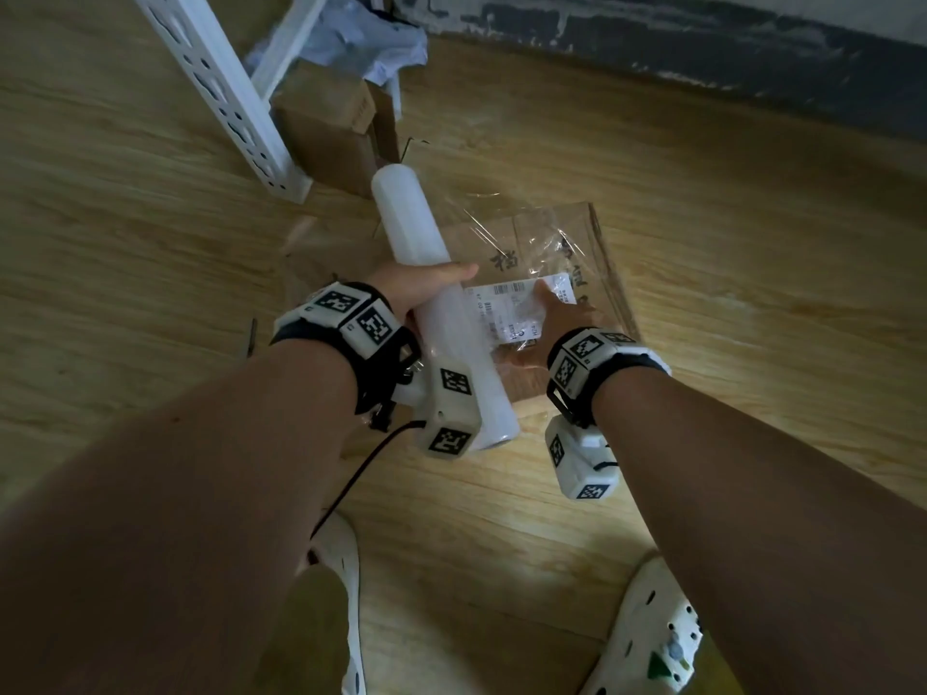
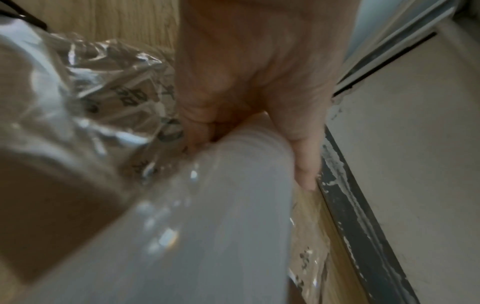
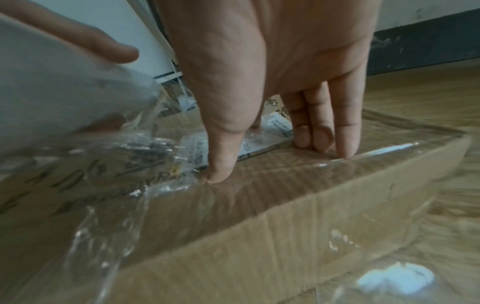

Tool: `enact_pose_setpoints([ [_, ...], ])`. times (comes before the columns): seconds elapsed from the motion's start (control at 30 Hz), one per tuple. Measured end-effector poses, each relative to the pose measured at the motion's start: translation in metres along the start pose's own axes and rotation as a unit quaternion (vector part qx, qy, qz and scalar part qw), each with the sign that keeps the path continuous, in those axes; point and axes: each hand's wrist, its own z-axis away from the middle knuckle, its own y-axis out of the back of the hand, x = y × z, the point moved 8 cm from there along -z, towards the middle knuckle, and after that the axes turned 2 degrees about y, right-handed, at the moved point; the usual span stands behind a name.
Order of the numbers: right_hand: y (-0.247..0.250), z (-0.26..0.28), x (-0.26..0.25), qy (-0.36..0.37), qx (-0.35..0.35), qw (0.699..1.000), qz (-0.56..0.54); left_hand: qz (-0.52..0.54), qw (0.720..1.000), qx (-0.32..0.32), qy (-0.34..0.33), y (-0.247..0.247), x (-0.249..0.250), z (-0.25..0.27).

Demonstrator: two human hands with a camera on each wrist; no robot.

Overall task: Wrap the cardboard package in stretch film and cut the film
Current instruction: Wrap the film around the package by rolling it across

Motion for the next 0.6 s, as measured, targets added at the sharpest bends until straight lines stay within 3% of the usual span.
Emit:
enact_pose_setpoints([
  [0.23,0.003,0.001,-0.002,0.005,-0.008,0.999,0.034,0.049,0.989,-0.129,0.058,-0.020,-0.014,0.014],
  [0.37,0.003,0.003,-0.002,0.005,-0.022,0.999,0.050,0.085,0.987,-0.125,0.049,-0.025,-0.017,0.015],
  [0.5,0.019,0.004,-0.004,0.052,-0.041,0.998,0.023,0.104,0.983,-0.143,0.052,-0.032,-0.018,0.019],
  [0.6,0.041,0.007,-0.007,0.058,0.019,0.998,0.000,0.077,0.988,-0.125,0.052,-0.034,-0.016,0.016],
])
